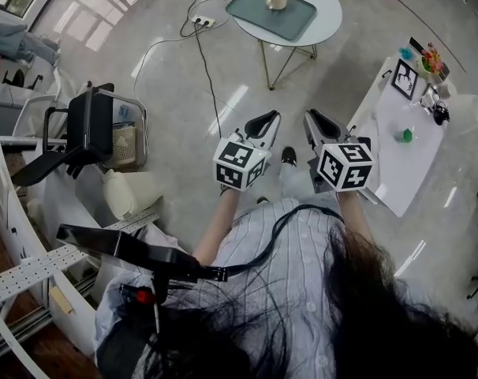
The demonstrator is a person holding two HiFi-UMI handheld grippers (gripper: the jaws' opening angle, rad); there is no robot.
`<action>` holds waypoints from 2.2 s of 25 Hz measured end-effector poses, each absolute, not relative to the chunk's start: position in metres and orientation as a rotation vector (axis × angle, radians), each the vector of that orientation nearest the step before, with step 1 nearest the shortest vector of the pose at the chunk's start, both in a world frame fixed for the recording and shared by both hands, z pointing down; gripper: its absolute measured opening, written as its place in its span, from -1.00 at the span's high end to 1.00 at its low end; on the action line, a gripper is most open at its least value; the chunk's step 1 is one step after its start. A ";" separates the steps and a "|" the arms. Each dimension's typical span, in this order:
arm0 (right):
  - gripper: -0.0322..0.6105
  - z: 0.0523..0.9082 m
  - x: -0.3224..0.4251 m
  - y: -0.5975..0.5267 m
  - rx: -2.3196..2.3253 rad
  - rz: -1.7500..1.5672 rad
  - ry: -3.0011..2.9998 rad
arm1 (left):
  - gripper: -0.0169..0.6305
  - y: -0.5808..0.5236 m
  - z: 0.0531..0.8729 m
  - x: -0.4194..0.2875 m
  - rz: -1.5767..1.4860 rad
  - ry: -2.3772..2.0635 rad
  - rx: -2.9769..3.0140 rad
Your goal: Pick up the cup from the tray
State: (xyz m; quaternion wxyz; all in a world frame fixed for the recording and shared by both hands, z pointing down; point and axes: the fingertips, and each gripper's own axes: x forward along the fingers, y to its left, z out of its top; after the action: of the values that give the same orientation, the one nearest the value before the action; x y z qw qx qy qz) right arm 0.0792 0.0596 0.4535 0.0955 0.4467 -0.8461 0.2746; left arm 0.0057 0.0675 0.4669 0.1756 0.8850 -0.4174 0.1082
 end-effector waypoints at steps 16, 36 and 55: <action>0.70 0.469 0.082 -0.074 1.229 0.856 -2.532 | 0.85 -0.063 0.474 0.021 0.327 -1.200 2.455; 0.70 0.482 0.088 -0.139 1.216 0.871 -2.503 | 0.85 -0.143 0.480 0.024 0.306 -1.214 2.456; 0.70 0.495 0.045 -0.297 1.432 0.937 -2.375 | 0.84 -0.306 0.509 -0.024 0.436 -0.943 2.517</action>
State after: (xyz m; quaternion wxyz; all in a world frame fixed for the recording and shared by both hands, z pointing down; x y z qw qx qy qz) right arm 0.0452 -0.2968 0.4947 0.1069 0.4864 -0.8066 0.3183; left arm -0.0245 -0.3059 0.5085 0.2076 0.9043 -0.3386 0.1567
